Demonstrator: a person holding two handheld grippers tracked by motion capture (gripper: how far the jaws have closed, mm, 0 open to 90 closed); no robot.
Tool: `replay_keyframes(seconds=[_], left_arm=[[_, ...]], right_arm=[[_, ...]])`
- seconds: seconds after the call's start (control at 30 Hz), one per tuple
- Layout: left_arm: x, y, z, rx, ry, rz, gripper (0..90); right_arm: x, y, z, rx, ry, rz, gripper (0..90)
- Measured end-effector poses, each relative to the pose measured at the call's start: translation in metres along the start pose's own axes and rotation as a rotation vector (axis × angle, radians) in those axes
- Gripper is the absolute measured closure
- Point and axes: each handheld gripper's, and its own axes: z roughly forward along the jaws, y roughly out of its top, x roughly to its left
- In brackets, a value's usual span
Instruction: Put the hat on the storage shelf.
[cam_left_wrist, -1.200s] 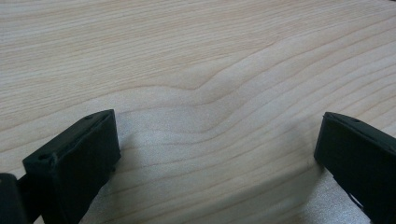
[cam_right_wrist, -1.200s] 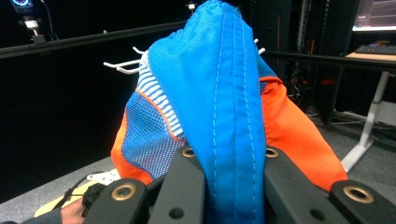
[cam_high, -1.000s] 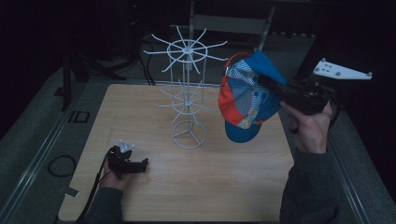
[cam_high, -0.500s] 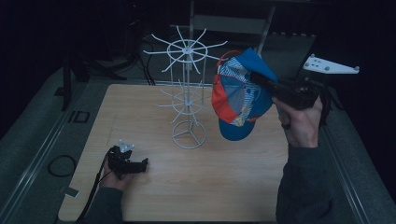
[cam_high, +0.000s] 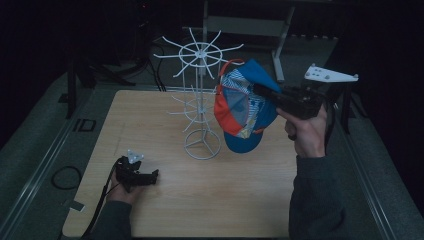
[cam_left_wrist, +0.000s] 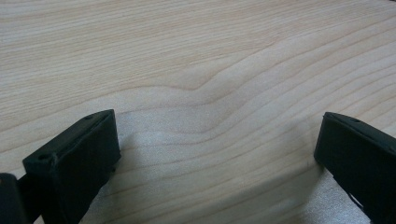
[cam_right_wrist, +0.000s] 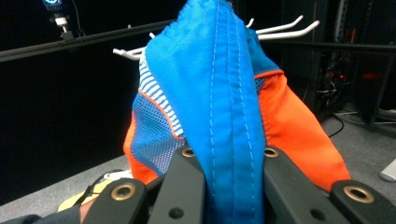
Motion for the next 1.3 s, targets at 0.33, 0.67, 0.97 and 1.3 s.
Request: replay_keyframes(seconds=[0.33, 0.67, 0.97, 1.3], left_arm=[[0.0, 0.0, 0.0, 0.002, -0.001, 0.002, 0.2], [0.001, 0.0, 0.0, 0.007, -0.001, 0.008, 0.2], [0.0, 0.0, 0.0, 0.005, -0.001, 0.004, 0.2], [0.0, 0.0, 0.0, 0.003, -0.001, 0.0, 0.2]], right_arm=[[0.002, -0.012, 0.019, 0.067, -0.019, -0.015, 87.0], [0.004, -0.012, 0.033, 0.085, -0.021, -0.021, 87.0], [0.008, -0.017, 0.039, 0.154, -0.036, -0.072, 71.5], [0.005, -0.025, 0.035, 0.169, -0.105, -0.096, 40.1]])
